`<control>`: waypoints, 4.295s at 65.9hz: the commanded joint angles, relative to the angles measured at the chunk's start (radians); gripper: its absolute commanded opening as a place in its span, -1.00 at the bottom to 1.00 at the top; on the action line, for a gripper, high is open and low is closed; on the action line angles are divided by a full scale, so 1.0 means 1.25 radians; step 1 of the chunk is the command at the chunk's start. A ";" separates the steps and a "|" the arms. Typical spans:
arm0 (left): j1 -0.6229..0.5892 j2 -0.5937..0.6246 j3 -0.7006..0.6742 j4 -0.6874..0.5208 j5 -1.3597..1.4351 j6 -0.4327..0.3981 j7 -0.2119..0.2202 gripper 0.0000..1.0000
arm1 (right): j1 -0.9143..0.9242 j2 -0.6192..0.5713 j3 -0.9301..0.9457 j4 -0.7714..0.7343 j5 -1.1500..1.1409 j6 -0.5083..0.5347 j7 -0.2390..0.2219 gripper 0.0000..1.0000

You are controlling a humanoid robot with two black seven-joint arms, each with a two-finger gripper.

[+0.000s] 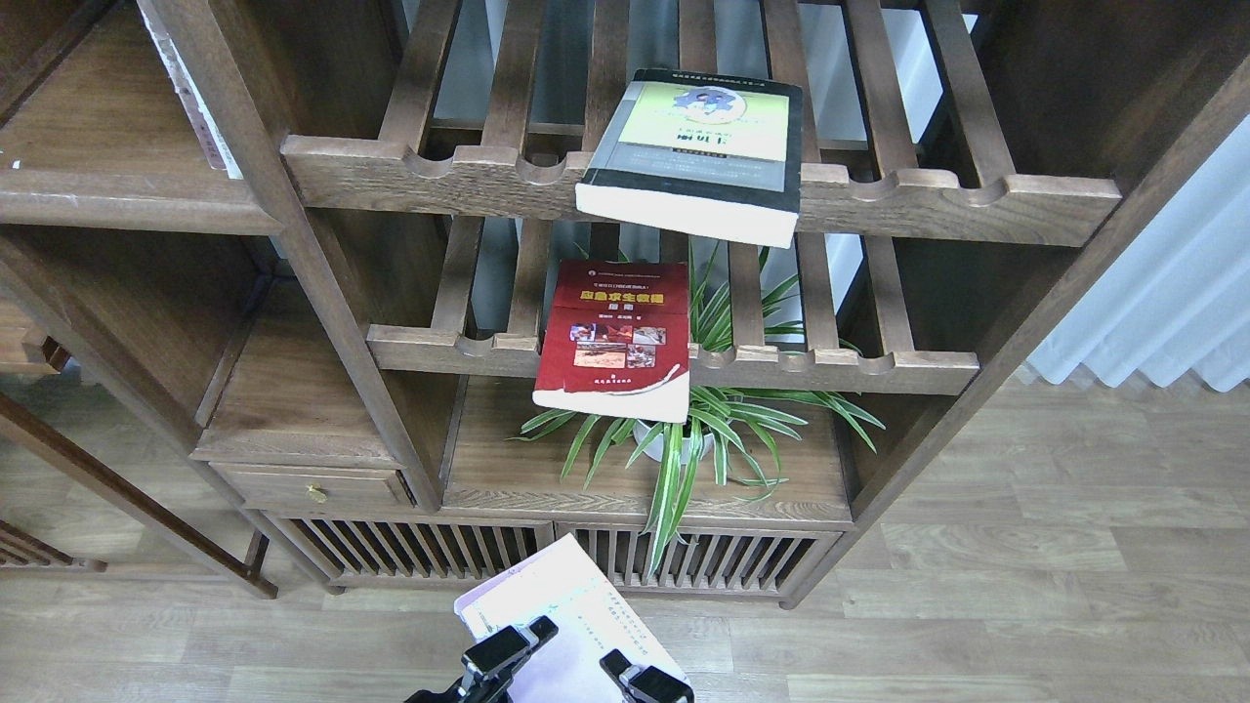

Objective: Organize books on shelf

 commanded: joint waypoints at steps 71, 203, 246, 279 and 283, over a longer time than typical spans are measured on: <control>0.195 0.471 -0.661 -0.377 0.000 0.000 0.084 -0.89 | 0.030 -0.012 0.001 -0.083 -0.028 0.000 0.008 0.97; -0.933 0.440 -0.500 0.029 0.654 0.000 0.117 -0.84 | -0.010 -0.033 0.004 -0.113 -0.026 0.000 0.011 0.98; -0.817 0.443 -0.533 0.006 0.434 0.000 0.111 -0.05 | -0.002 -0.028 0.010 -0.113 -0.021 0.000 0.016 0.98; -0.593 0.446 -0.738 -0.151 0.334 0.000 0.112 0.25 | 0.017 -0.031 0.015 -0.115 0.022 0.000 0.062 0.98; -0.520 0.446 -0.781 -0.208 0.321 0.000 0.111 0.33 | 0.030 -0.031 0.015 -0.119 0.023 0.000 0.064 0.98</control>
